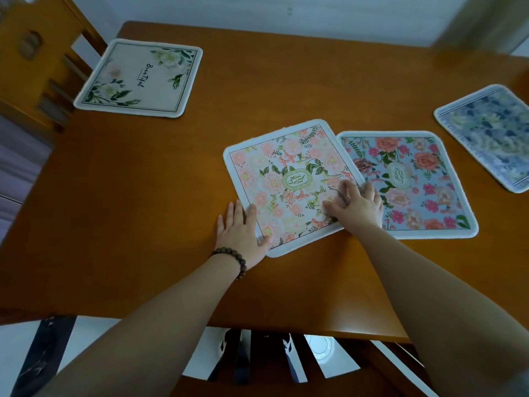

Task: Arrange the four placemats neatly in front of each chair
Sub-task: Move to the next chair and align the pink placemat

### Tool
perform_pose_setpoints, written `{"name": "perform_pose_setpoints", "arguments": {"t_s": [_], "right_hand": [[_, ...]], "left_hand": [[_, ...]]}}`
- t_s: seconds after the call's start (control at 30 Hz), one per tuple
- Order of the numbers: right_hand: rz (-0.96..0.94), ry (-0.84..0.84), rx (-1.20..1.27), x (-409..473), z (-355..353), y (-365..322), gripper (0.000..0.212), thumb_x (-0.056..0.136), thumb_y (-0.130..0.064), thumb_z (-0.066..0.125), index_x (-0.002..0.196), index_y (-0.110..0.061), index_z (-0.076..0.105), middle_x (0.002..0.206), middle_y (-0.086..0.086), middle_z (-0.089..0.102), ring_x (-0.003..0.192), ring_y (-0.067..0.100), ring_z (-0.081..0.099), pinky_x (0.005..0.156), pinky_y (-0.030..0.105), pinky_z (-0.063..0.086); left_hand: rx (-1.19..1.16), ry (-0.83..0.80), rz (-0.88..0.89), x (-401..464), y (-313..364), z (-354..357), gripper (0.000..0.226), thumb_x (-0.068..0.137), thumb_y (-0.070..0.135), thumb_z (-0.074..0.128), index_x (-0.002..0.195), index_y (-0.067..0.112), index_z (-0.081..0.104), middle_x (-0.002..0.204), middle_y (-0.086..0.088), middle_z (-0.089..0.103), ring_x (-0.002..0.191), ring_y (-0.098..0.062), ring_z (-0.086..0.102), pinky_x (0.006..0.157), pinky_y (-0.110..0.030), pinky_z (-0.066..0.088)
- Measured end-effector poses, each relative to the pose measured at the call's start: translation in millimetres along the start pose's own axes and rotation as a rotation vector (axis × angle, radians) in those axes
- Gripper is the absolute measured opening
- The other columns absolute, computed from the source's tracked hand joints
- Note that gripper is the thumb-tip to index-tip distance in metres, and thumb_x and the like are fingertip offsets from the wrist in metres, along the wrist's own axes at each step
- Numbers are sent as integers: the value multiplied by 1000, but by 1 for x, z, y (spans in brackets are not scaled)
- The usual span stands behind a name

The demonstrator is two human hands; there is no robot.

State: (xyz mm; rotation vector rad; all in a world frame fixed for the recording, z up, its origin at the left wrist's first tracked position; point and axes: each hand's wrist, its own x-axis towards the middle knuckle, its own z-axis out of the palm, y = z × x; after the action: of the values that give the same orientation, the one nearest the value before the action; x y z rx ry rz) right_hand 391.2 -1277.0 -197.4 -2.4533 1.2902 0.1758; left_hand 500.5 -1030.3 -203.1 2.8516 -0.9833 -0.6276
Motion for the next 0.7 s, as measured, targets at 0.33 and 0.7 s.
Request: {"name": "perform_pose_setpoints", "arguments": {"t_s": [0.33,0.7], "right_hand": [[-43,-33,11,-46,20,-34,58,82,-62,49,134,-41,33,155,13,12,139,37,12,113,51,17],[-66,-29,59,-118,48,-70,60,83,-60,52,135,-34,38,147,12,23,131,34,23,107,44,26]], "left_hand": [[-58,-47,-95,-18,-38,-13,82,88,59,40,151,28,-1,159,-11,-9,145,-28,-10,116,-50,3],[9,-112,-140,-60,-90,-3,125,59,87,53,150,28,-9,157,-18,-14,144,-33,-10,114,-51,6]]}}
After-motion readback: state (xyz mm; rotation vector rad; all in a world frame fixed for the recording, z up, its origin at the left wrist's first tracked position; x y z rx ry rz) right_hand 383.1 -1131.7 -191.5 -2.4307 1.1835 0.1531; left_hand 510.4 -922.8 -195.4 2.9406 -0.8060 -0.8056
